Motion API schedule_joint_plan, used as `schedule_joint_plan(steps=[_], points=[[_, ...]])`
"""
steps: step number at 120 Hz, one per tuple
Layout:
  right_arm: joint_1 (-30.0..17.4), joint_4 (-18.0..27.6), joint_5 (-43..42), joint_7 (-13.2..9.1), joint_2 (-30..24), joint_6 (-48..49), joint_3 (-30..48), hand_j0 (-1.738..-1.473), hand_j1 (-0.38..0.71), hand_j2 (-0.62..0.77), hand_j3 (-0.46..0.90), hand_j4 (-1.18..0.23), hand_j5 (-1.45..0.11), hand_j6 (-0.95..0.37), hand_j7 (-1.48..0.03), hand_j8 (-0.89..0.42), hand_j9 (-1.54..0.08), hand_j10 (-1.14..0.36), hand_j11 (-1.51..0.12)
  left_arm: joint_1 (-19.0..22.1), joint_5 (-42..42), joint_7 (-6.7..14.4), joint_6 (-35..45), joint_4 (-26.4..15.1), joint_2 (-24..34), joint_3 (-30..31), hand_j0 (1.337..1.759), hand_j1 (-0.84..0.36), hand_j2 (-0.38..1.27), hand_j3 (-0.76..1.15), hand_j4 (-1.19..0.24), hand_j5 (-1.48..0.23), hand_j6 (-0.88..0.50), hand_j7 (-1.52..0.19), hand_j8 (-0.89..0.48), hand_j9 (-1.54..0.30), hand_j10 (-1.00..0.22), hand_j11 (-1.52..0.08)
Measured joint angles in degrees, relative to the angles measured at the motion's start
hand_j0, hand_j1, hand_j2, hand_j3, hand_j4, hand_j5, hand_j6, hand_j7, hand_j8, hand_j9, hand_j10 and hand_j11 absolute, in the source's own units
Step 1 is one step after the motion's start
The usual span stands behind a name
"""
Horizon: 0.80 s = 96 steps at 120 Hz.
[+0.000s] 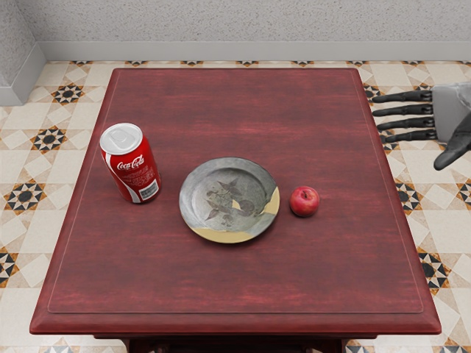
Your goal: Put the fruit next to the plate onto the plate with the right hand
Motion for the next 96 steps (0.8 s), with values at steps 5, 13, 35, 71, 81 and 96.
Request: schedule_joint_plan(steps=[5,13,35,71,81,96], points=[[-0.06,-0.01,-0.04,0.0,0.08,0.0,0.14,-1.658,-0.32,-0.01,0.0,-0.02,-0.03,-0.02,-0.03,-0.02,-0.03,-0.02,-0.03,0.0,0.0,0.0,0.0,0.01,0.0,0.0,1.658,0.35,0.0,0.0,0.0,0.0,0.0,0.0,0.0,0.0,0.0,0.0],[-0.04,0.03,-0.08,0.0,0.32,0.0,0.43,-1.658,-0.32,-0.01,0.0,-0.02,-0.03,-0.02,-0.03,-0.02,-0.03,-0.02,-0.03,0.0,0.0,0.01,0.0,0.0,0.0,0.0,1.658,0.35,0.0,0.0,0.0,0.0,0.0,0.0,0.0,0.0,0.0,0.0],[2.65,12.98,-11.33,0.0,0.08,-0.41,4.5,-1.658,-0.32,-0.01,0.0,-0.02,-0.03,-0.02,-0.03,-0.02,-0.03,-0.02,-0.03,0.0,0.0,0.0,0.0,0.0,0.0,0.0,1.658,0.35,0.0,0.0,0.0,0.0,0.0,0.0,0.0,0.0,0.0,0.0],[2.3,19.35,-29.61,0.0,18.0,-27.58,4.77,-1.658,-0.25,-0.02,0.0,-0.08,-0.11,-0.09,-0.11,-0.09,-0.11,-0.09,-0.11,0.0,-0.01,0.0,0.0,0.0,0.0,0.01,1.658,0.35,0.0,0.0,0.0,0.0,0.0,0.0,0.0,0.0,0.0,0.0],[0.92,19.56,-31.05,0.0,19.7,-31.69,2.7,-1.658,-0.25,-0.02,0.0,-0.09,-0.11,-0.09,-0.11,-0.09,-0.11,-0.09,-0.11,0.0,-0.01,0.0,0.0,0.01,0.0,0.01,1.658,0.35,0.0,0.0,0.0,0.0,0.0,0.0,0.0,0.0,0.0,0.0],[0.86,19.68,-32.81,0.0,21.06,-40.41,-0.68,-1.658,-0.25,-0.02,0.0,-0.09,-0.11,-0.09,-0.11,-0.09,-0.11,-0.09,-0.11,0.0,-0.01,0.01,0.0,-0.01,0.0,0.01,1.658,0.35,0.0,0.0,0.0,0.0,0.0,0.0,0.0,0.0,0.0,0.0]])
